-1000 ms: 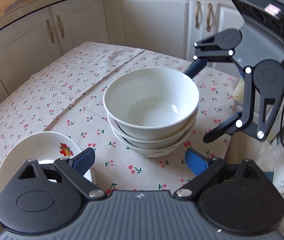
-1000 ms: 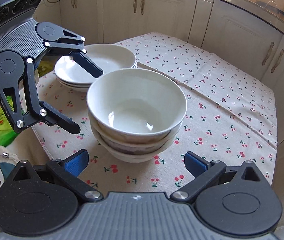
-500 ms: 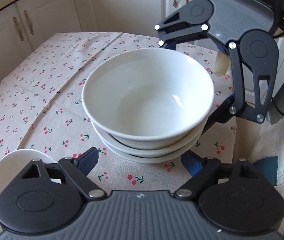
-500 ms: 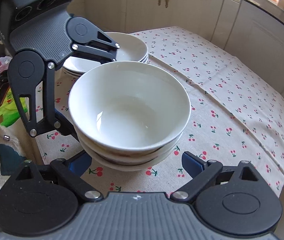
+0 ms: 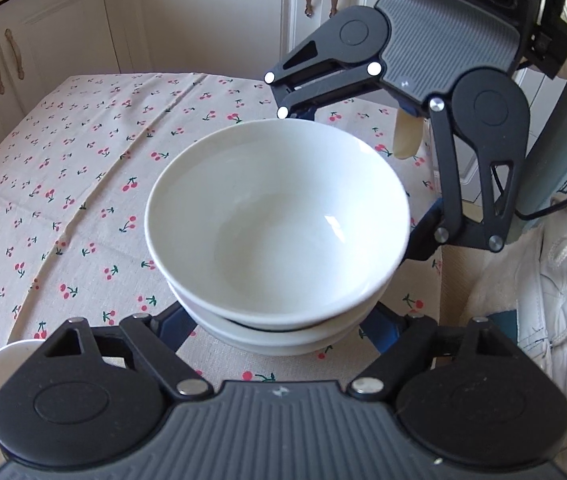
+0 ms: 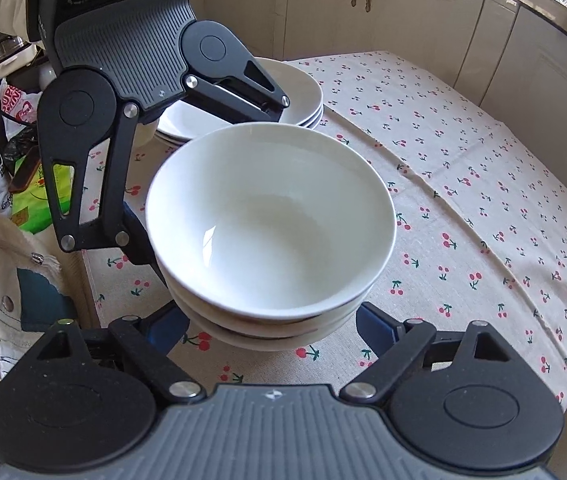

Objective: Organize plates and bowls
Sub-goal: 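Carry the bowl stack with both tools over the plate stack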

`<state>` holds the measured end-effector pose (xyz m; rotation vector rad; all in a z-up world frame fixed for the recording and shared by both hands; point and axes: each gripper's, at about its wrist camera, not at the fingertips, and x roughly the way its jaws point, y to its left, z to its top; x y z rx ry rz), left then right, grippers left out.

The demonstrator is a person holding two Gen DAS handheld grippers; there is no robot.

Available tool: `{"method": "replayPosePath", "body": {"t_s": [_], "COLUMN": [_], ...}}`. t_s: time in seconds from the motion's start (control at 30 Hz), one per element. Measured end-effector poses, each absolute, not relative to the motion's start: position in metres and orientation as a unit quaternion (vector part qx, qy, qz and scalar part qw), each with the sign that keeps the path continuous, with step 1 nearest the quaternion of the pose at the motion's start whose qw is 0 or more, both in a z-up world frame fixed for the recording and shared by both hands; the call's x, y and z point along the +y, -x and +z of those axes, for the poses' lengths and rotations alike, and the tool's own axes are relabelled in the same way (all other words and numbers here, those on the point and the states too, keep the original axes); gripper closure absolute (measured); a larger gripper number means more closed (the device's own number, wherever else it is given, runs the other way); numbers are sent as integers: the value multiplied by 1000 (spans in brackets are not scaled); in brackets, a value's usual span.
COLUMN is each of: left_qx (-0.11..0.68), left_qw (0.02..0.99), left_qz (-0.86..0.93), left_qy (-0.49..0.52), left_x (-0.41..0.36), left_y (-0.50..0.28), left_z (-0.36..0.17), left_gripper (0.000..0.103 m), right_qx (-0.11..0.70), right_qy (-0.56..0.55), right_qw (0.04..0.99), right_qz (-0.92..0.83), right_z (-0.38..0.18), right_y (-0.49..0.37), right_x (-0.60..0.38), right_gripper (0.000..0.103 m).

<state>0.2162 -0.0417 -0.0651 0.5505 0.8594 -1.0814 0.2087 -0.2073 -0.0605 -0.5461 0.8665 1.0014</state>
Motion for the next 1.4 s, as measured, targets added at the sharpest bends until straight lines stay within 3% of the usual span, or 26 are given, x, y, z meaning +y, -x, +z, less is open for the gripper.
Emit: {"method": "replayPosePath", "body": {"t_s": [0.83, 1.4], "left_qx": [381, 350], "left_qw": [741, 808], "left_qz": [-494, -409], "left_qy": [-249, -242], "left_x": [-35, 46], "left_y": [-212, -205], "left_z": [-55, -12], "left_gripper": [17, 17], "right_qx": [403, 330], "right_qy": [261, 321], "right_qw": [752, 737], "right_qz": [451, 494], "right_z": [-49, -5], "right_y": [-201, -225], "right_x": [-197, -114], "right_gripper": [13, 13]}}
